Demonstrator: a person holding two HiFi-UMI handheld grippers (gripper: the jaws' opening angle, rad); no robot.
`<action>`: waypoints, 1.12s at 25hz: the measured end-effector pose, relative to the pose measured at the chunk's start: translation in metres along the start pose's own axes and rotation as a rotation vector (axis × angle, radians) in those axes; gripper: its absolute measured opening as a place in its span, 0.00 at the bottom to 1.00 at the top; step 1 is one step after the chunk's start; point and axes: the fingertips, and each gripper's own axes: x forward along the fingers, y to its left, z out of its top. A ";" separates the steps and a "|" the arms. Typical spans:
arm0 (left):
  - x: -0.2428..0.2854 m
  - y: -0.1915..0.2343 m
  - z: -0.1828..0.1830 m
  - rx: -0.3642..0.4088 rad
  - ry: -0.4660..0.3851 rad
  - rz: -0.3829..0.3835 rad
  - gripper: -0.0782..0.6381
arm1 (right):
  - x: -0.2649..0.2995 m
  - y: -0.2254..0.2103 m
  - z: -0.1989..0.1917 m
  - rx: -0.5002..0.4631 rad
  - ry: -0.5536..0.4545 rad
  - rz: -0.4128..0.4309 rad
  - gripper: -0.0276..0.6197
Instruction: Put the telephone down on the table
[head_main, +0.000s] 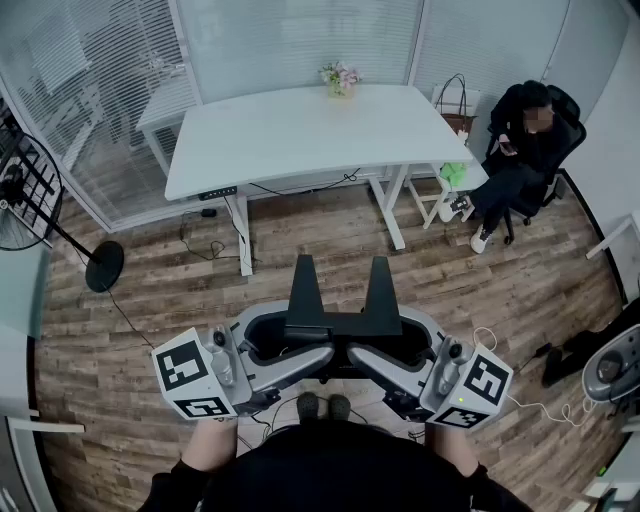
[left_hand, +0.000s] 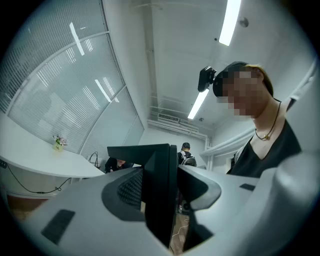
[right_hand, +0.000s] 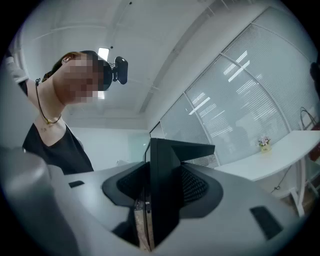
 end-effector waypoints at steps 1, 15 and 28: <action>0.000 0.001 0.001 -0.001 0.000 0.000 0.40 | 0.001 0.000 0.000 -0.001 -0.001 0.000 0.36; 0.000 0.010 0.007 0.002 -0.001 -0.011 0.40 | 0.009 -0.007 0.004 -0.013 -0.010 -0.008 0.36; -0.011 0.017 0.013 -0.002 -0.008 -0.033 0.40 | 0.023 -0.004 0.004 -0.037 -0.012 -0.033 0.37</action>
